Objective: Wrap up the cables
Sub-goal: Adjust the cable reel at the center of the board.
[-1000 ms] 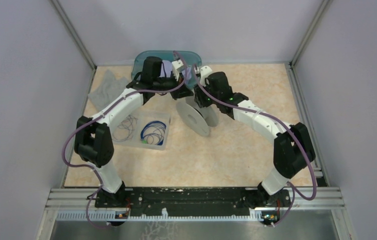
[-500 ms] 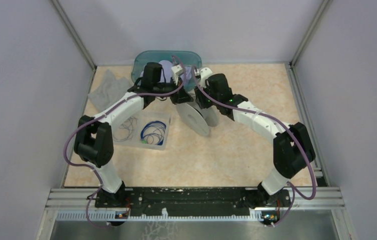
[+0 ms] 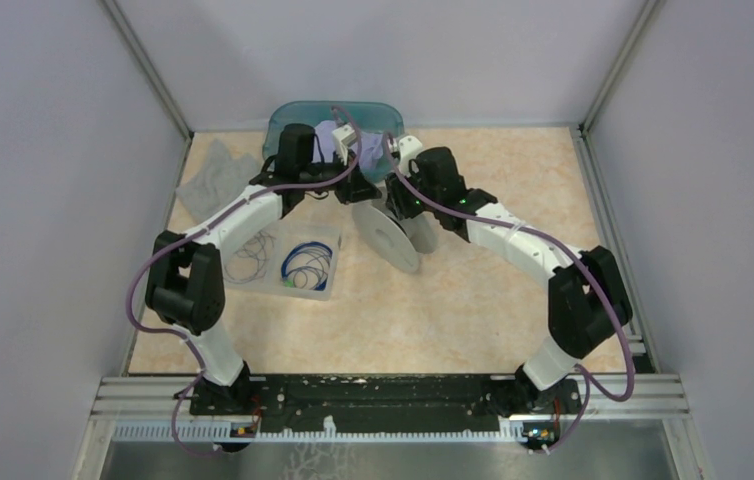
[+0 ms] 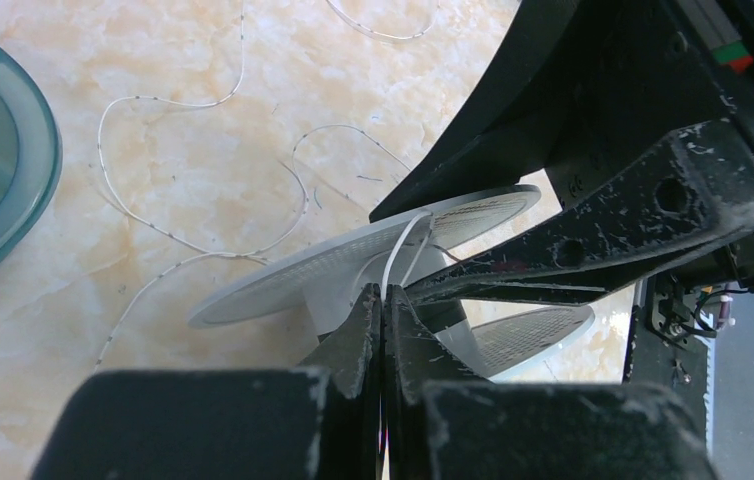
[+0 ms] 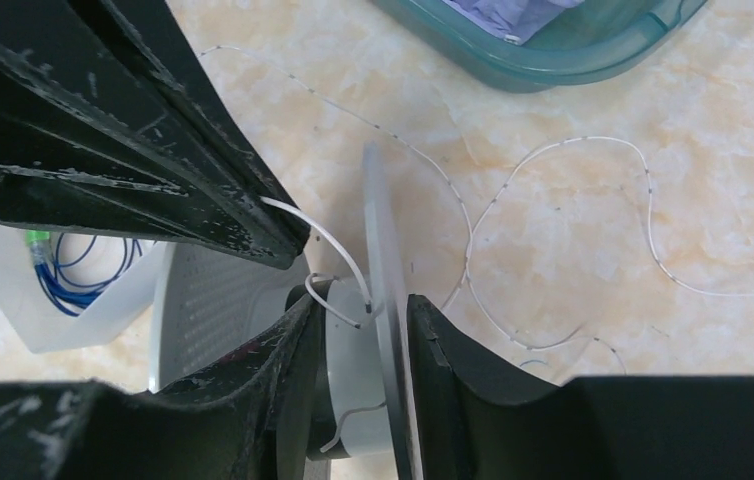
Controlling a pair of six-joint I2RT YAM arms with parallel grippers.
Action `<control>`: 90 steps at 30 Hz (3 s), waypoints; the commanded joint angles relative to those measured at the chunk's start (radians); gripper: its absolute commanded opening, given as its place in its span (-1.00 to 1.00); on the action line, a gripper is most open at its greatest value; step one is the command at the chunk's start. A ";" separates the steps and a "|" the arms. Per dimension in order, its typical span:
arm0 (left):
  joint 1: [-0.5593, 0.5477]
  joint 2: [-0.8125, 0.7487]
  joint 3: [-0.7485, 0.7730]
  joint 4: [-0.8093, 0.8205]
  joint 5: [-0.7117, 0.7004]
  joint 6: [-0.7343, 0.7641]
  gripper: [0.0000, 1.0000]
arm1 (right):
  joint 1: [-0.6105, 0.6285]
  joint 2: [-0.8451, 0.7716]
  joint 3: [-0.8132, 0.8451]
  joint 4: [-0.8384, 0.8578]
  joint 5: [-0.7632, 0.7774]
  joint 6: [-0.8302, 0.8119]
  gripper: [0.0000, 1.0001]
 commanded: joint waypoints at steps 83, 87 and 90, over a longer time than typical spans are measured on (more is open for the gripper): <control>0.013 -0.002 0.093 -0.111 -0.140 0.160 -0.99 | -0.040 -0.091 0.052 -0.162 0.055 -0.164 -1.00; 0.050 -0.007 0.174 -0.145 -0.222 0.077 -0.99 | -0.054 -0.053 0.135 -0.171 0.073 -0.131 -1.00; 0.081 -0.016 0.211 -0.163 -0.309 0.003 -0.99 | -0.069 -0.024 0.209 -0.214 0.091 -0.109 -1.00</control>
